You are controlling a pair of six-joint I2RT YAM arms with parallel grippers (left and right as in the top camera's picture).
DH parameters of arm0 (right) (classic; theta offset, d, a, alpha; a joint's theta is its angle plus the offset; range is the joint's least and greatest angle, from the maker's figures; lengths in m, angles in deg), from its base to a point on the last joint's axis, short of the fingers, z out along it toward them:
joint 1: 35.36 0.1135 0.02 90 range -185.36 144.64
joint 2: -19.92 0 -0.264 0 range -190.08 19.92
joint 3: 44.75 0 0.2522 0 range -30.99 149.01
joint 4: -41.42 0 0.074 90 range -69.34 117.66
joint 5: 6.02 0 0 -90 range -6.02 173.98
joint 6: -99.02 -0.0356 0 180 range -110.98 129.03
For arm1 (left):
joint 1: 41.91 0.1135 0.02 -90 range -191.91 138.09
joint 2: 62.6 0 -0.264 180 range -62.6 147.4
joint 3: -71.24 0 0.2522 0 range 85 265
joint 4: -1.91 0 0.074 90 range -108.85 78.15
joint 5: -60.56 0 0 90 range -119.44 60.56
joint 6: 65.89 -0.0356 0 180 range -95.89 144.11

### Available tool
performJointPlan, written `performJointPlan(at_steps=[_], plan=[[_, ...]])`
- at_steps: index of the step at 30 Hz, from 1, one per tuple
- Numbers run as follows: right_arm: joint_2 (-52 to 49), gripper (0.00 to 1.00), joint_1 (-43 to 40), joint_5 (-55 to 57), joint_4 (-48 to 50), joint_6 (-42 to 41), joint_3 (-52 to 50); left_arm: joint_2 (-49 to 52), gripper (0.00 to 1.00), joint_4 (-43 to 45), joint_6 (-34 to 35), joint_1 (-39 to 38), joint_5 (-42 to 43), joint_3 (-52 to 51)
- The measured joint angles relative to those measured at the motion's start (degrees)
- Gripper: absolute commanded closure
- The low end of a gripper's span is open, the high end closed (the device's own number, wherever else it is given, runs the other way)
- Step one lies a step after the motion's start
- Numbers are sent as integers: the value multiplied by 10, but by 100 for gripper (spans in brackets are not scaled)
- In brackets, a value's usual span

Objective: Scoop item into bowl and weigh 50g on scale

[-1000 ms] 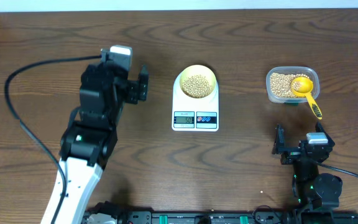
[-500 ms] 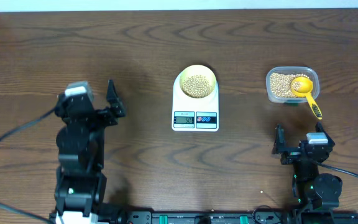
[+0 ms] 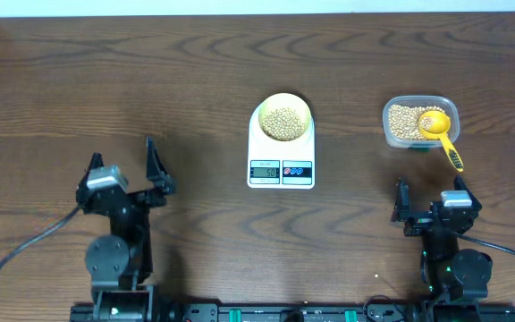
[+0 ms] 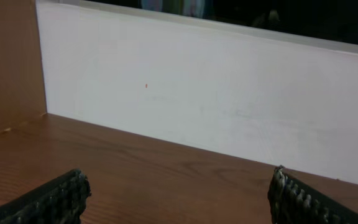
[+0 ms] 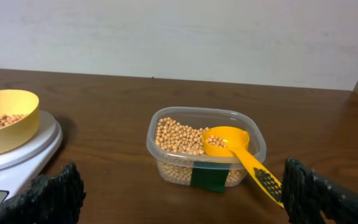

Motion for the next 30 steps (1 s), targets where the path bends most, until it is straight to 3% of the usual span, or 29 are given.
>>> performJointPlan(at_steps=[12,21,30], plan=[[0,1,0,0,0,0,0,-119,6,40,0,0,2,-98],[0,1,0,0,0,0,0,-125,6,119,0,0,2,-151],[0,1,0,0,0,0,0,-128,6,101,0,0,2,-158]])
